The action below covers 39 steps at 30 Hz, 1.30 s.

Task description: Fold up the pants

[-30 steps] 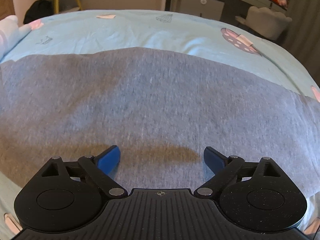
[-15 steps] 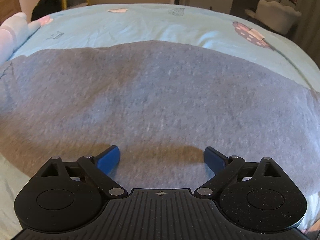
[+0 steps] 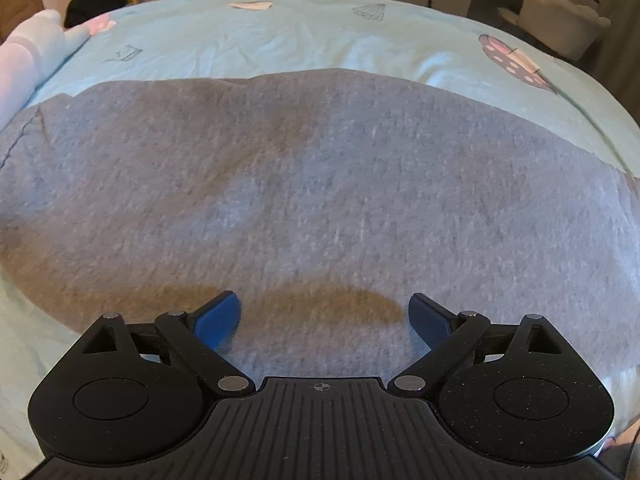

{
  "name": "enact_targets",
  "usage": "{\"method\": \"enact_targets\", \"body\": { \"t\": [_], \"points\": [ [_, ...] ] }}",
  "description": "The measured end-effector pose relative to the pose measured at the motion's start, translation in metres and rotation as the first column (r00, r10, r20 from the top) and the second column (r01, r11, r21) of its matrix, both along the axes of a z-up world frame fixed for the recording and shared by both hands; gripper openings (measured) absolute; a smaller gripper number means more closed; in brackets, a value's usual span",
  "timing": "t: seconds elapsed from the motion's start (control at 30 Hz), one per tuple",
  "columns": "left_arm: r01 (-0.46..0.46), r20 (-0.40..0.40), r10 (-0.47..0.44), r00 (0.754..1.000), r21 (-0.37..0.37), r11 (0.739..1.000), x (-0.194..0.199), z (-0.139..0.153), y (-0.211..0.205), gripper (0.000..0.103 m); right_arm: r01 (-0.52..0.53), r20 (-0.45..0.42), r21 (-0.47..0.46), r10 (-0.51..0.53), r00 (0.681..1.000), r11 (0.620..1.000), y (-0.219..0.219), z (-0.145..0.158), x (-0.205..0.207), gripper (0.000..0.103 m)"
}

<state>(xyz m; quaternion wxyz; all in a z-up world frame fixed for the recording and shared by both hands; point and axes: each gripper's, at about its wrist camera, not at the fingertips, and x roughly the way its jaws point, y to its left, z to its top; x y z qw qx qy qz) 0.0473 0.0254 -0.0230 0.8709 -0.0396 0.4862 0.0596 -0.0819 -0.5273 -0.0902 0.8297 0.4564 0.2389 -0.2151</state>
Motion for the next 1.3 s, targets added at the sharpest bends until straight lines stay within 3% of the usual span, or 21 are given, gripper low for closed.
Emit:
{"method": "enact_targets", "body": {
  "t": [0.27, 0.37, 0.47, 0.57, 0.63, 0.67, 0.73, 0.8, 0.9, 1.03, 1.1, 1.17, 1.23, 1.3],
  "points": [
    [0.016, 0.013, -0.017, 1.0, 0.027, 0.999, -0.008, -0.003, 0.008, 0.097, 0.01, -0.011, -0.07, -0.01, 1.0, 0.998, 0.014, 0.026, 0.002, 0.012],
    [0.016, 0.018, -0.016, 1.0, 0.019, 1.0, -0.011, -0.001, 0.011, 0.097, -0.018, -0.031, -0.138, 0.014, 0.999, 0.99, 0.024, 0.043, 0.007, 0.011],
    [0.0, 0.027, 0.0, 1.0, -0.02, 1.0, -0.014, 0.004, 0.017, 0.097, -0.117, 0.001, -0.242, 0.121, 0.993, 0.963, 0.046, 0.077, 0.019, 0.01],
    [-0.014, 0.037, 0.017, 0.999, -0.059, 0.998, -0.017, 0.011, 0.021, 0.097, -0.242, 0.043, -0.372, 0.277, 0.96, 0.896, 0.087, 0.117, 0.034, 0.01],
    [-0.014, 0.047, 0.018, 0.999, -0.074, 0.997, -0.019, 0.017, 0.022, 0.097, -0.344, 0.063, -0.436, 0.41, 0.91, 0.832, 0.122, 0.136, 0.043, 0.01],
    [-0.01, 0.057, 0.015, 0.998, -0.08, 0.997, -0.021, 0.021, 0.022, 0.097, -0.406, 0.068, -0.464, 0.488, 0.87, 0.788, 0.144, 0.142, 0.048, 0.009],
    [-0.002, 0.075, 0.008, 0.997, -0.083, 0.997, -0.022, 0.029, 0.021, 0.097, -0.522, 0.043, -0.503, 0.624, 0.78, 0.688, 0.188, 0.146, 0.055, 0.009],
    [0.008, 0.094, 0.001, 0.996, -0.09, 0.996, -0.024, 0.037, 0.019, 0.097, -0.643, 0.003, -0.519, 0.753, 0.658, 0.563, 0.235, 0.136, 0.06, 0.009],
    [0.018, 0.109, -0.007, 0.994, -0.102, 0.995, -0.023, 0.044, 0.016, 0.097, -0.773, -0.079, -0.467, 0.85, 0.521, 0.43, 0.294, 0.101, 0.065, 0.015],
    [0.043, 0.104, -0.033, 0.994, -0.091, 0.995, -0.023, 0.045, 0.009, 0.097, -0.887, -0.197, -0.325, 0.893, 0.404, 0.329, 0.333, 0.056, 0.066, 0.035],
    [0.066, 0.109, -0.057, 0.992, -0.085, 0.994, -0.021, 0.046, 0.004, 0.097, -0.894, -0.157, -0.29, 0.905, 0.396, 0.341, 0.324, 0.056, 0.061, 0.038],
    [0.089, 0.11, -0.079, 0.991, -0.091, 0.992, -0.017, 0.045, -0.003, 0.097, -0.872, -0.041, -0.264, 0.898, 0.438, 0.413, 0.299, 0.066, 0.056, 0.046],
    [0.11, 0.109, -0.097, 0.989, -0.121, 0.987, -0.011, 0.044, -0.014, 0.097, -0.82, 0.056, -0.238, 0.85, 0.524, 0.521, 0.265, 0.074, 0.05, 0.049],
    [0.123, 0.1, -0.106, 0.989, -0.18, 0.976, -0.004, 0.041, -0.026, 0.097, -0.758, 0.06, -0.222, 0.784, 0.618, 0.614, 0.238, 0.074, 0.048, 0.048]
  ]
}}
